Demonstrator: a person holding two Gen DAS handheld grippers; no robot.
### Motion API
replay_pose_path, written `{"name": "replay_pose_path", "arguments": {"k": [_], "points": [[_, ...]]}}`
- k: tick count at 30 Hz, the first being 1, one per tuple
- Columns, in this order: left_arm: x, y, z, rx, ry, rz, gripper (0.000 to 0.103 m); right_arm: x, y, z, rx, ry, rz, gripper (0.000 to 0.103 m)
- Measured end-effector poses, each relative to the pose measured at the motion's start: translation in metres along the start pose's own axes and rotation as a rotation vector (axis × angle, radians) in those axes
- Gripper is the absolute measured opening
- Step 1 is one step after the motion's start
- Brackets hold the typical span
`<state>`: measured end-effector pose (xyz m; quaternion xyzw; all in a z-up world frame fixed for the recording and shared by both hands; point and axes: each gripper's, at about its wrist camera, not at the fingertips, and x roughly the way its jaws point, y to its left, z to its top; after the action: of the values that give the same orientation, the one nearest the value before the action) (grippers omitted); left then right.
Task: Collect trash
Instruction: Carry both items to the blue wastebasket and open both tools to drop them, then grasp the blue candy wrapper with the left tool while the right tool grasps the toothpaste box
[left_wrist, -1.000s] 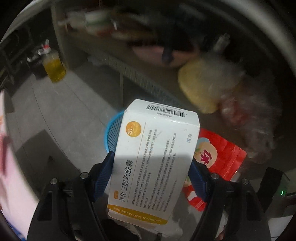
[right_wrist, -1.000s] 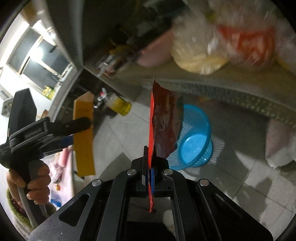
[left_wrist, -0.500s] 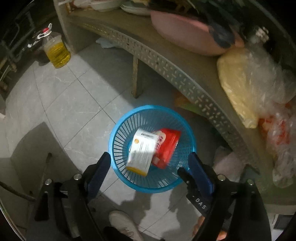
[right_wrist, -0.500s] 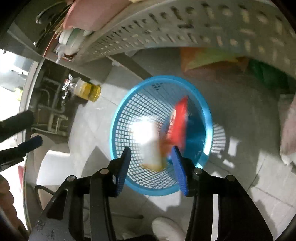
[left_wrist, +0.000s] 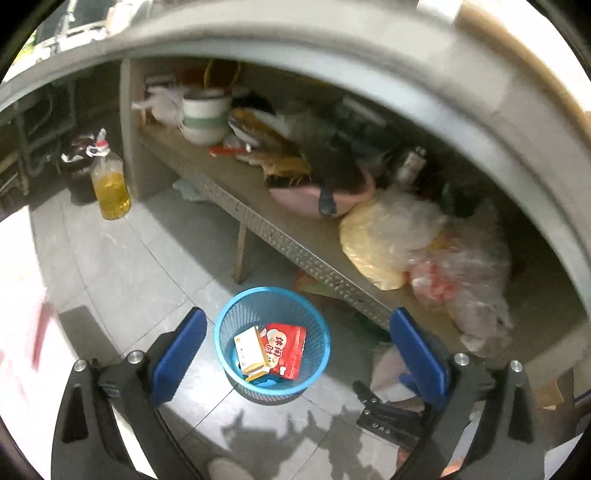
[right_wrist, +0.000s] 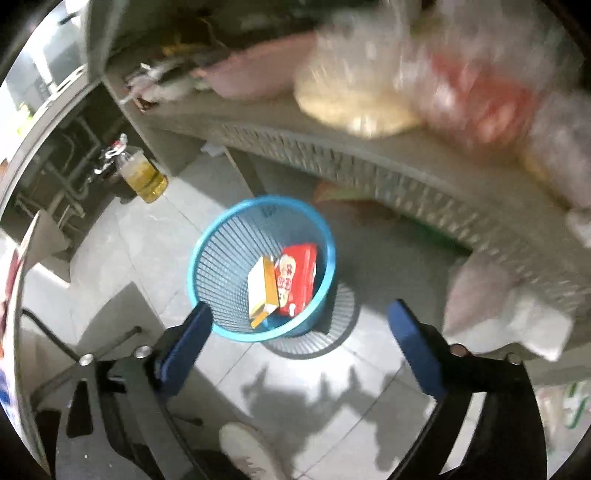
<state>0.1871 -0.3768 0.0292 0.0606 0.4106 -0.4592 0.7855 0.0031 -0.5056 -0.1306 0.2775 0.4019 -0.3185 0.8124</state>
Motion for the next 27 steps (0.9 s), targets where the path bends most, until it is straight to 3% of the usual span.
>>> {"name": "replay_pose_path", "arguments": {"k": [7,10,13,16,18,23,27], "points": [[-0.123,0.033,-0.057,-0.090,-0.152,-0.015,0.097,-0.071,0.038,-0.017,-0.235,-0.113,-0.090,0.095],[-0.175,0.049,-0.096,-0.116,-0.224,0.051,0.097,-0.093,0.058,-0.023,-0.316,-0.168,-0.054,0.095],[-0.213,0.061,-0.138,-0.153,-0.263,0.109,0.097,-0.120,0.071,-0.035,-0.366,-0.247,0.055,0.095],[-0.247,0.071,-0.179,-0.196,-0.285,0.147,0.097,-0.140,0.089,-0.046,-0.392,-0.272,0.185,0.095],[-0.267,0.079,-0.203,-0.225,-0.298,0.172,0.097,-0.150,0.105,-0.050,-0.411,-0.261,0.270,0.095],[-0.325,0.112,-0.254,-0.290,-0.351,0.316,0.097,-0.162,0.153,-0.058,-0.453,-0.190,0.463,0.095],[-0.358,0.155,-0.270,-0.357,-0.381,0.487,0.097,-0.161,0.195,-0.069,-0.486,-0.109,0.570,0.091]]}}
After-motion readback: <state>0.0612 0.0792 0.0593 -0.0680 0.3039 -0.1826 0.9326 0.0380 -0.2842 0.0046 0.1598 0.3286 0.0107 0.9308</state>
